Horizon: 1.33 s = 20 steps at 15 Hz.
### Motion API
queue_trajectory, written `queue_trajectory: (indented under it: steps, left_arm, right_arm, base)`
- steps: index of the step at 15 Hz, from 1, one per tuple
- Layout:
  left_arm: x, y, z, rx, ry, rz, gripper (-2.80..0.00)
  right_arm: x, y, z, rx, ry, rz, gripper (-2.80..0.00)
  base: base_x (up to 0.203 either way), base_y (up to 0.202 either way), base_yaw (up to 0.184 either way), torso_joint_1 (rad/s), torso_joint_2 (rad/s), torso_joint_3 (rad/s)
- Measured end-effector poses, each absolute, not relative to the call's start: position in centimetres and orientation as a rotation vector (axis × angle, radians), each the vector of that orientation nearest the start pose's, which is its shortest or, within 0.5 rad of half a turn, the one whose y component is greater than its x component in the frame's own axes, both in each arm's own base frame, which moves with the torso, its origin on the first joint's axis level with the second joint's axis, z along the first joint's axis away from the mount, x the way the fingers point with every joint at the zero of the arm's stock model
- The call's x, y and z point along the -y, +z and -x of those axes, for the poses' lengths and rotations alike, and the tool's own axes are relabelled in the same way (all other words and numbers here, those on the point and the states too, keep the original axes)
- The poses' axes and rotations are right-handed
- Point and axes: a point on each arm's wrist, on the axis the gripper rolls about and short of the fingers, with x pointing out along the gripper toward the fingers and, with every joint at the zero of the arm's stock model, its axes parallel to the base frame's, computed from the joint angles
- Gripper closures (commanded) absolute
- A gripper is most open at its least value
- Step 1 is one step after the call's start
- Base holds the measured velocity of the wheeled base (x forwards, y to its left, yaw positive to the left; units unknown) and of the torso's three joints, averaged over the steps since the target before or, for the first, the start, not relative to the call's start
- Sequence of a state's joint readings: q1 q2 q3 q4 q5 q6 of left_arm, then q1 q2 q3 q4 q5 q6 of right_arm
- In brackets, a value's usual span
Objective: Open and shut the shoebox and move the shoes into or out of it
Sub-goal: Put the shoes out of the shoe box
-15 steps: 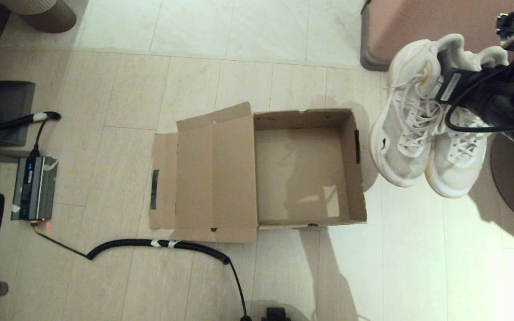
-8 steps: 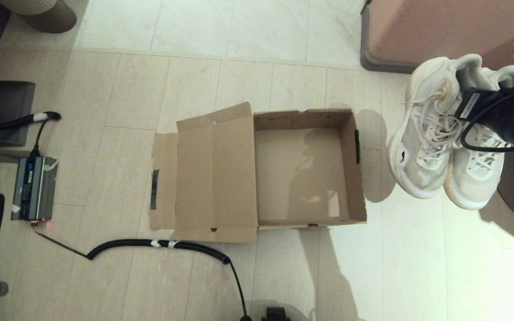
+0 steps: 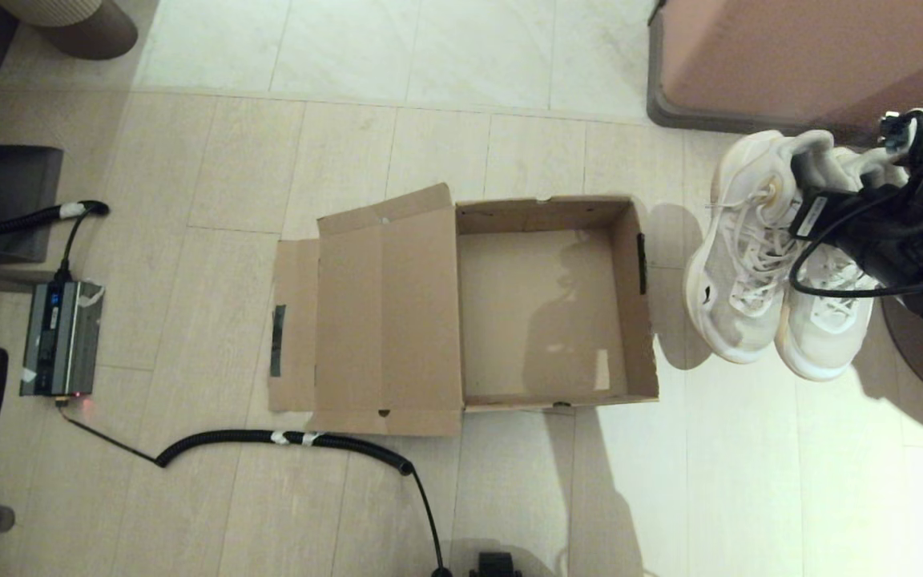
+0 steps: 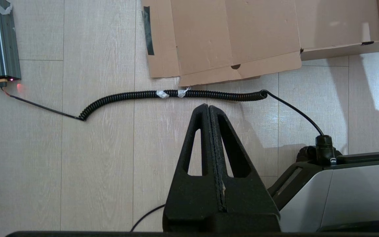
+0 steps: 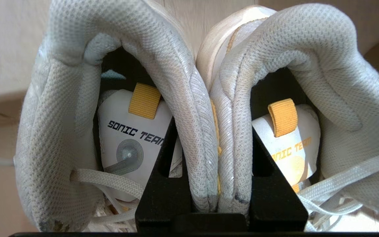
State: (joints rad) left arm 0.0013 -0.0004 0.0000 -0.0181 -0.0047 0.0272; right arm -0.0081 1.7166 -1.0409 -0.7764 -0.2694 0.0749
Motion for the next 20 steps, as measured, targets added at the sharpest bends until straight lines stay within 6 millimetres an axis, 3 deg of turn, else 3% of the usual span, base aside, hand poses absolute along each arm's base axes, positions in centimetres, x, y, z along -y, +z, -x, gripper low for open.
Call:
queue_trajectory:
  steps: [20]
  left_arm:
    - [0.0,7.7,2.3,0.019,-0.003,-0.027,0.00]
  right_arm:
    - [1.8,18.8,-38.3,0.031,-0.247,-0.046,0.00]
  base:
    - [0.000,0.000,0.000,0.000,0.00,0.000]
